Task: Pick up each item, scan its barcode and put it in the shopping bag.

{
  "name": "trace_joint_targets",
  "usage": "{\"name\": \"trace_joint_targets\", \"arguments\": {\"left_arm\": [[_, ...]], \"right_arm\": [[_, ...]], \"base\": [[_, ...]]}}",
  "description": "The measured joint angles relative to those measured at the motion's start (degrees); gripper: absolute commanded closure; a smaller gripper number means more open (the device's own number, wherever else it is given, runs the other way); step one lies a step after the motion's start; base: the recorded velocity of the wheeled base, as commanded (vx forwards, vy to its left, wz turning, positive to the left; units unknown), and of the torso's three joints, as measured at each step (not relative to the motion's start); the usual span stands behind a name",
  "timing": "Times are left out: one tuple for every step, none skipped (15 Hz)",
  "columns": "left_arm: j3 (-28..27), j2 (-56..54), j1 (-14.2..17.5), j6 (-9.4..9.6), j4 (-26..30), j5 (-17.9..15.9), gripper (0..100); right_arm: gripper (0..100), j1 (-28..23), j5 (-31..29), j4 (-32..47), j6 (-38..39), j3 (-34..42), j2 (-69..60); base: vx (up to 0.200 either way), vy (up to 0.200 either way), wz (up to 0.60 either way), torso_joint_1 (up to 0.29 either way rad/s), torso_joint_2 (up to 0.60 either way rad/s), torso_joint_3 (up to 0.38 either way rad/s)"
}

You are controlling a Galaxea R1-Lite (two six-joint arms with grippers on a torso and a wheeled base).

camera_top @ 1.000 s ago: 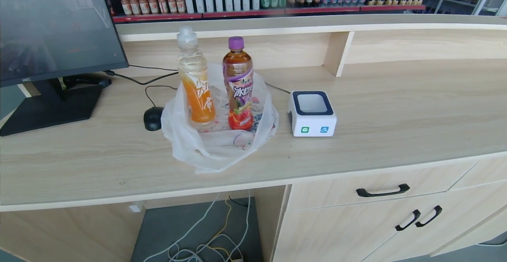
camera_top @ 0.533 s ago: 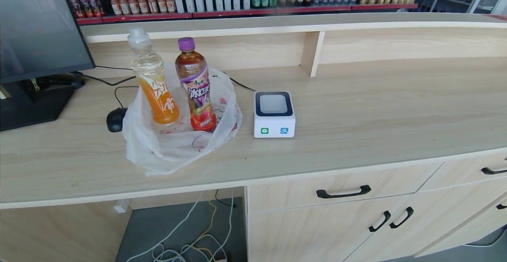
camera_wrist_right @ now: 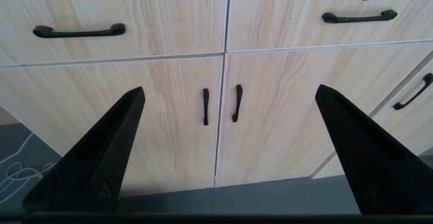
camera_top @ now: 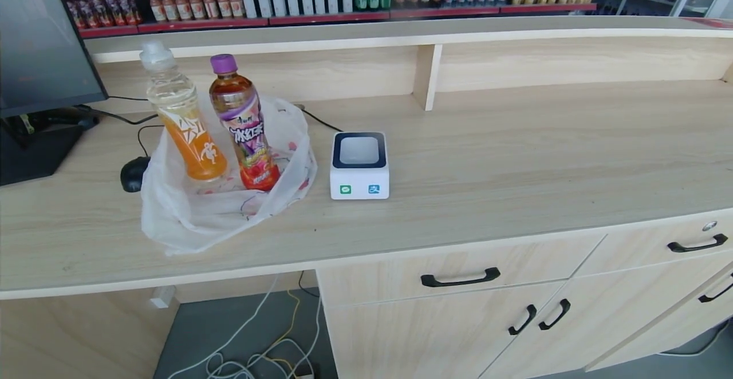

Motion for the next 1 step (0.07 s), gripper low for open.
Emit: {"name": "trace_joint_targets", "arguments": {"left_arm": [[0.0,0.0,0.0,0.01,-0.05,0.0,0]], "right_arm": [[0,0.05,0.0,0.0,0.06,0.0,0.0]], "base": [[0.0,0.0,0.0,0.0,0.0,0.0]]}}
